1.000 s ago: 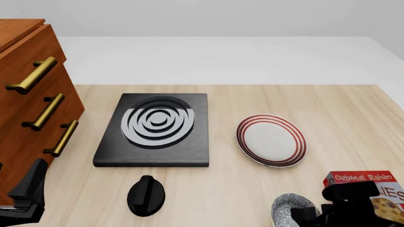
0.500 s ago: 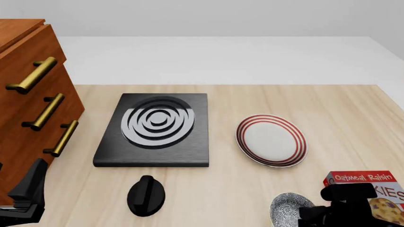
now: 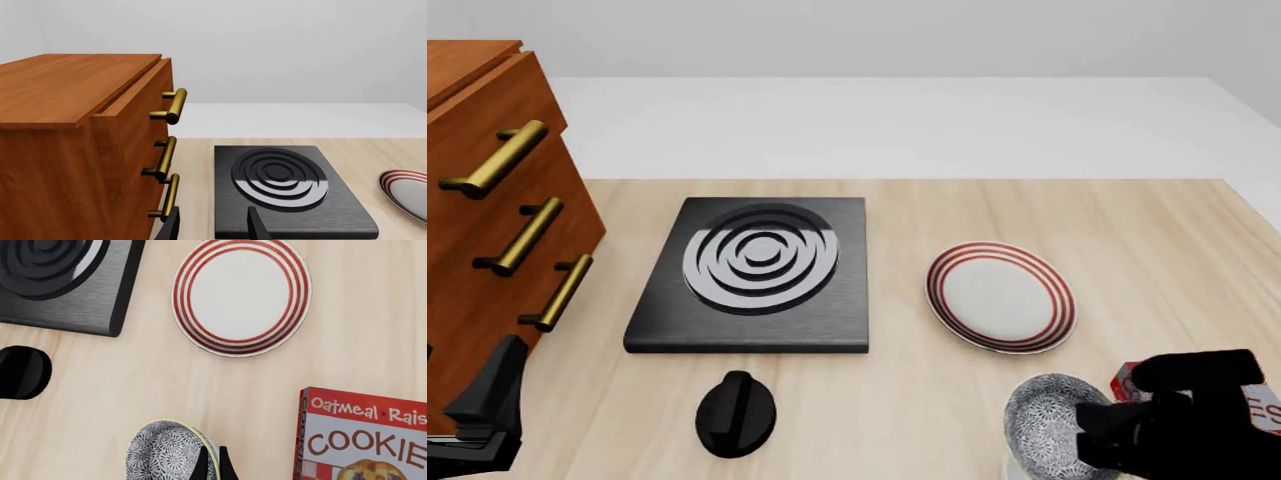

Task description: Pick the akita bowl on the ramekin and place it on the plate.

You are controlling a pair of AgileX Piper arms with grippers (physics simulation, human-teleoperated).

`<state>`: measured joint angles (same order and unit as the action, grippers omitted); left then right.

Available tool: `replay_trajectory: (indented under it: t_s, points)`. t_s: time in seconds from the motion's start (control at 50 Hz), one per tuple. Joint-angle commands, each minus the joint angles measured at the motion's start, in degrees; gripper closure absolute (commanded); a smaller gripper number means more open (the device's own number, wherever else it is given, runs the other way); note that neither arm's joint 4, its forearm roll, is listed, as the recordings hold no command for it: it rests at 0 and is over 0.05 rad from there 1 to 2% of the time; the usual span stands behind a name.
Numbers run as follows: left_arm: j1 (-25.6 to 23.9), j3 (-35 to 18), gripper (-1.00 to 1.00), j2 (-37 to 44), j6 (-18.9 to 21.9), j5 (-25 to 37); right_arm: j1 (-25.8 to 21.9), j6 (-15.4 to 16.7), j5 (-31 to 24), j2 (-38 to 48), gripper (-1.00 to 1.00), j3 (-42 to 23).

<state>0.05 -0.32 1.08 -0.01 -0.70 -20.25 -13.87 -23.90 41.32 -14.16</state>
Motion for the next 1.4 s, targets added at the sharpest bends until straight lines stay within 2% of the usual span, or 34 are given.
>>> replay_trajectory:
  t_s: [0.02,0.16,0.22,0.26,0.38,0.62,0.76,0.78,0.82,1.08,1.14,1.26,1.28,1.32,1.34,1.36,1.4]
  points:
    - [0.01,0.04,-1.0,0.05,0.0,-0.08,1.71,2.92,-10.56,-6.63,1.0,-10.53]
    - [0.0,0.05,-1.0,-0.03,-0.01,-0.03,2.73,5.46,-13.92,-6.28,1.0,-18.43]
    - [0.0,0.02,-1.0,0.07,0.0,-0.09,3.81,5.36,-13.99,-5.35,1.0,-22.32]
    - [0.0,-0.01,-1.0,0.09,0.0,-0.07,4.55,6.14,-13.13,-3.55,1.0,-25.79]
    - [0.01,-0.07,-1.0,-0.05,0.0,0.11,5.08,5.65,-8.36,1.92,1.0,-29.69]
    - [0.01,0.01,-1.0,-0.13,0.01,0.13,6.23,2.5,2.24,12.72,1.0,-31.58]
    - [0.0,0.0,-1.0,-0.22,0.0,0.2,7.74,1.78,7.82,19.7,1.0,-32.68]
    - [0.0,0.0,-1.0,-0.22,0.0,0.2,7.95,0.37,9.04,21.2,1.0,-32.74]
    - [0.01,0.0,-1.0,-0.18,0.01,0.17,7.81,0.87,9.89,22.25,1.0,-32.83]
    - [0.01,0.03,-1.0,-0.18,0.0,0.17,9.36,-1.38,17.81,34.41,1.0,-34.79]
    - [0.02,0.07,-1.0,-0.02,0.01,-0.03,9.54,-3.92,19.88,37.98,1.0,-35.44]
    - [0.02,0.04,-1.0,-0.03,0.0,0.0,9.74,-5.73,22.65,42.41,1.0,-36.11]
    - [0.02,0.1,-1.0,0.05,0.0,-0.13,9.62,-7.63,23.32,43.31,1.0,-35.86]
    - [0.02,-0.12,-1.0,-0.04,0.0,0.18,9.67,-7.3,23.87,44.18,1.0,-35.93]
    - [0.02,-0.1,-1.0,-0.03,0.0,0.14,9.89,-8.54,24.43,44.84,1.0,-35.67]
    - [0.02,-0.1,-1.0,-0.03,0.0,0.14,9.99,-8.0,24.59,45.13,1.0,-35.67]
    - [0.02,0.01,-1.0,0.06,0.01,-0.05,9.9,-9.27,25.45,45.7,1.0,-35.04]
